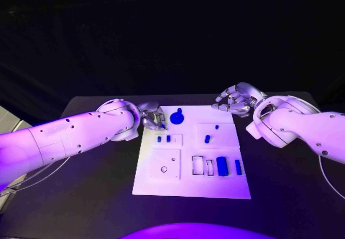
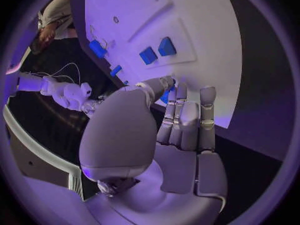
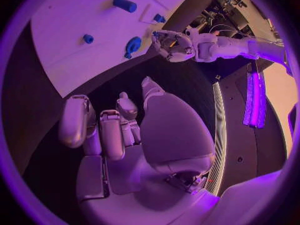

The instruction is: Assemble the parts on the task board

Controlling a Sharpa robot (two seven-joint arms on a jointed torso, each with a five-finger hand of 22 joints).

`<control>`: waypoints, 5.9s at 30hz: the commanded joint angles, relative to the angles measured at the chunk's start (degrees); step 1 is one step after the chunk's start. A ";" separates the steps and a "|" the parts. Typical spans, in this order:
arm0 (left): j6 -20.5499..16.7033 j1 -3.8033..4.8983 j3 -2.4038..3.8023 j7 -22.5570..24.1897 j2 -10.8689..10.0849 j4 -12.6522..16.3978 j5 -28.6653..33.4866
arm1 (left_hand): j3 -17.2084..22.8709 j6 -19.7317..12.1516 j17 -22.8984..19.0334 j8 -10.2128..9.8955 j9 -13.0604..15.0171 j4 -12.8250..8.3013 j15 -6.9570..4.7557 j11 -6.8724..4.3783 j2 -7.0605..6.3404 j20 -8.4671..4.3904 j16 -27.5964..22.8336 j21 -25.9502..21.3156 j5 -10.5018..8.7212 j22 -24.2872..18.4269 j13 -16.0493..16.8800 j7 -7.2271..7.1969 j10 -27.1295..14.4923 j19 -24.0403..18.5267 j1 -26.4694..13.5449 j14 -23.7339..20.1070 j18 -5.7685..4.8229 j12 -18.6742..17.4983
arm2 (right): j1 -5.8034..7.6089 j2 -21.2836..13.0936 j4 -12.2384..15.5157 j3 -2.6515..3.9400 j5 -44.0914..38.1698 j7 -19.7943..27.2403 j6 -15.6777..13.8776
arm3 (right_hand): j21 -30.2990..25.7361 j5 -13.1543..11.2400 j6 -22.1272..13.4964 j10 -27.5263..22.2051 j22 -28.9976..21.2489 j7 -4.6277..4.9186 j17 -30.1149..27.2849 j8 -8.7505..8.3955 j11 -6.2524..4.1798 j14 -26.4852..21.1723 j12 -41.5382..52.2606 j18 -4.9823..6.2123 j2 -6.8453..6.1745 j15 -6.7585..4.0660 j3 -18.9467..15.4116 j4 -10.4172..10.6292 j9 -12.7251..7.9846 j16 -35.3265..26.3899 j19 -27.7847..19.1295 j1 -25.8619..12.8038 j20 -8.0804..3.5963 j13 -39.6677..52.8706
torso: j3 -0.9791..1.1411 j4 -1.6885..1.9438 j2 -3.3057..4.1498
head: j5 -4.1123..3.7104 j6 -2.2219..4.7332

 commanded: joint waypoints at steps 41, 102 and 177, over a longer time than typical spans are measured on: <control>1.13 -0.03 -0.50 0.26 1.56 -0.68 0.06 | -0.13 1.05 0.63 -0.20 0.35 0.23 -0.25 -0.28 -0.14 -0.10 0.60 -0.16 -0.17 0.35 0.06 -0.46 0.99 1.06 -0.58 0.72 -0.26 -0.37 | -0.02 -0.07 0.32 0.01 -0.79 -0.13 0.52 | -0.35 0.08 0.22 -0.13 1.82 -0.16 2.96 0.30 -0.15 2.77 -0.31 0.77 0.28 -0.42 -0.32 -0.07 -0.06 -0.35 -0.16 0.14 -0.16 -0.19 | 0.00 0.01 -0.03 | -0.34 -0.53; 1.97 -0.09 -0.87 -0.06 1.85 -1.15 -0.68 | -0.47 2.10 0.83 -0.08 0.81 -0.26 -0.77 -0.84 -0.25 -0.49 0.81 -0.46 -0.18 0.16 0.51 -0.92 2.15 1.58 -0.33 0.91 -0.29 -0.28 | -0.04 -0.06 0.04 0.01 -0.85 -0.09 0.63 | -0.35 0.08 0.22 -0.13 1.82 -0.16 2.96 0.30 -0.15 2.77 -0.31 0.77 0.28 -0.42 -0.32 -0.07 -0.06 -0.35 -0.16 0.14 -0.16 -0.19 | -0.07 0.04 -0.04 | -0.28 -0.74; -5.53 -0.16 1.00 29.33 -12.91 7.46 54.12 | -3.28 -3.66 -30.74 -5.19 1.21 0.79 2.78 2.63 0.00 3.22 -26.75 -20.77 0.10 -15.13 -1.46 2.01 -3.15 -9.47 -2.37 -19.88 0.74 -5.05 | -4.51 4.32 -8.71 -0.76 -40.15 7.62 13.21 | -3.15 0.01 6.44 -6.30 1.75 -2.17 -4.40 -2.02 -0.72 2.11 -56.55 0.81 -9.56 -0.92 16.54 -0.43 -1.91 -5.82 1.12 11.33 -1.56 -55.63 | -0.13 0.00 -0.04 | -5.24 1.65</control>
